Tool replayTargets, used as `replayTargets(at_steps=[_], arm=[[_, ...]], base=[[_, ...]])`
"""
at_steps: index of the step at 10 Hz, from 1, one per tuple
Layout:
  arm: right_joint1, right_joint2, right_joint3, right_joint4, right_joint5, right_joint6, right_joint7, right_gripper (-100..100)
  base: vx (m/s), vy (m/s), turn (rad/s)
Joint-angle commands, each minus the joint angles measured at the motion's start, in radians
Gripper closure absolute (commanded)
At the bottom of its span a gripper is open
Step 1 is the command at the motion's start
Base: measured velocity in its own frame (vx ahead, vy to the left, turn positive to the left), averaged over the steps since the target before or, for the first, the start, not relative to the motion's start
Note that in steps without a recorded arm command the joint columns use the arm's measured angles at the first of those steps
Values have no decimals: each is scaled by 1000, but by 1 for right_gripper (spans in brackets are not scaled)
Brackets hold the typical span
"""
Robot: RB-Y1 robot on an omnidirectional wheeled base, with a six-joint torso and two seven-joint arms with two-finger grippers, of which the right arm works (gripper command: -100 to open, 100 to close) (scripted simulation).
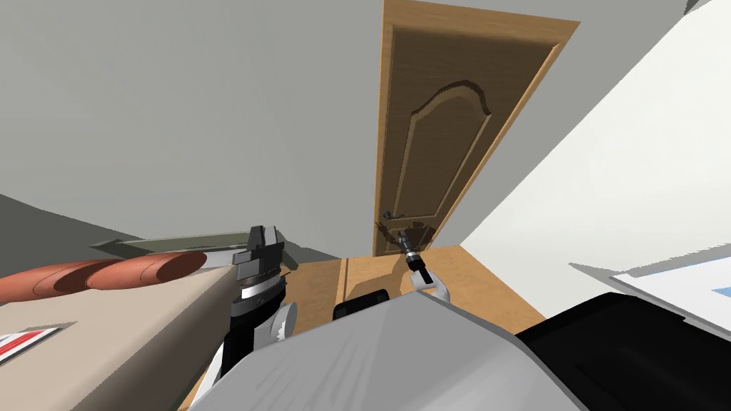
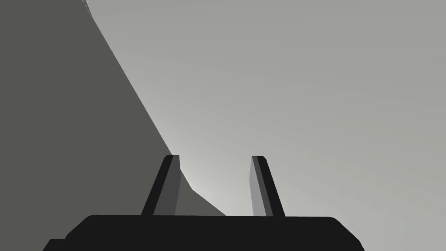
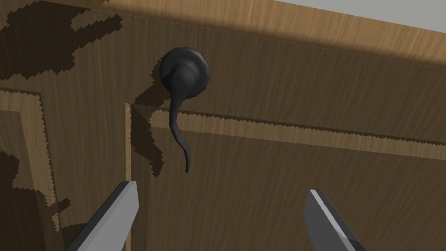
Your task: Pull the door open
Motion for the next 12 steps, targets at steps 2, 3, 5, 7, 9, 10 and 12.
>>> replayTargets(at_steps=[2,3,5,7,9,10,12], arm=[[-15,-10,-5,46,-4,-8,-8,-100],[-25,-14,-8,74,-7,-12,-11,-100],[-38,-20,-12,112,-10,-17,-16,-100],[-50,-26,-16,149,-13,-22,-20,-100],[-55,-27,-18,157,-13,-21,-20,-100],[-55,-42,-30,178,-21,-32,-31,-100],[-55,-60,-45,202,-31,-44,-43,-100]], base=[[85,-45,34],[108,-41,54],[134,-48,48],[114,-53,40],[89,-35,31],[101,1,130],[163,14,113]])
